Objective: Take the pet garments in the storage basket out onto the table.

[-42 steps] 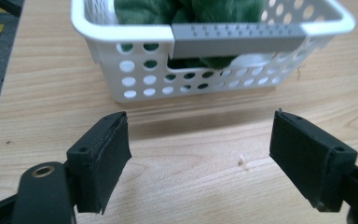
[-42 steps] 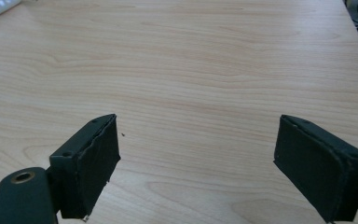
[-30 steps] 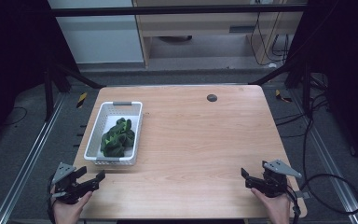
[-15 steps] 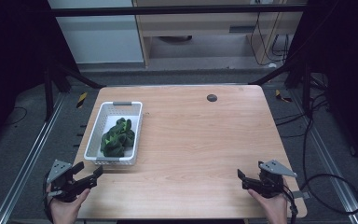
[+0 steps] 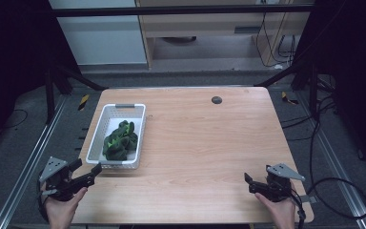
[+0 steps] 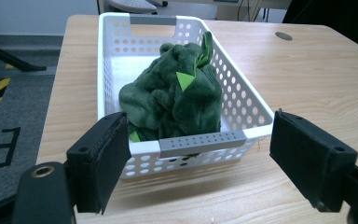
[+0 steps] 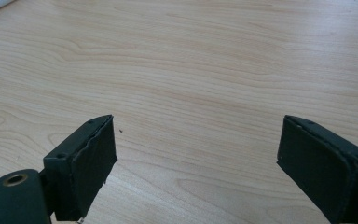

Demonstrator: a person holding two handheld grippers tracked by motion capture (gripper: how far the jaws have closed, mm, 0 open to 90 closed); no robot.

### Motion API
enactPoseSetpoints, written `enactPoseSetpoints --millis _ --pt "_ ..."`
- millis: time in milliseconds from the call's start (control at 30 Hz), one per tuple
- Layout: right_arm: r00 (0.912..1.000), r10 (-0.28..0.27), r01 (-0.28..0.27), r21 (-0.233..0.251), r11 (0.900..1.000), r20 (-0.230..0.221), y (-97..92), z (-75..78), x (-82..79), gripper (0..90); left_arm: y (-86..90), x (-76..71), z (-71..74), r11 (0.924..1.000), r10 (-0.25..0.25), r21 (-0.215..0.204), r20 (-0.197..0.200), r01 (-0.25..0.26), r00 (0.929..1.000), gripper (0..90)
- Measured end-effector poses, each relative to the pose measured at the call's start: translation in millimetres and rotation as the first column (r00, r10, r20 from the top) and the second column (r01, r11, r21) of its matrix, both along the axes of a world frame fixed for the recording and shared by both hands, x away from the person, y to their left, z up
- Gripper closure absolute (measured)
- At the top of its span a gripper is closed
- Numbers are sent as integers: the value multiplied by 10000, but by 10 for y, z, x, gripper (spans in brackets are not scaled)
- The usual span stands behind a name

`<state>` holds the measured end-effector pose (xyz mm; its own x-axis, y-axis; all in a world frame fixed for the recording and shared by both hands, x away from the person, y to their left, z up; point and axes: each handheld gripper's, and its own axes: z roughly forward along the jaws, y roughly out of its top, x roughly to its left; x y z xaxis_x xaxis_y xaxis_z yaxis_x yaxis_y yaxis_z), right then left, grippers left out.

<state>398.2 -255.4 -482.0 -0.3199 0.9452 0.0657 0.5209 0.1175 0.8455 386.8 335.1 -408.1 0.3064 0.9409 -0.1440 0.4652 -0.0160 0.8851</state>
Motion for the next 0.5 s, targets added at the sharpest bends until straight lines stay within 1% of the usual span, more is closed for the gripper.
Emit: enactPoseSetpoints --millis 200,500 --pt "10000 -61 61 3 10000 8 -11 1 0 112 -28 63 62 9999 -163 51 26 163 9999 190" --pt "10000 -15 15 40 10000 23 -15 4 7 107 -60 152 140 9997 -237 23 83 237 9997 190"
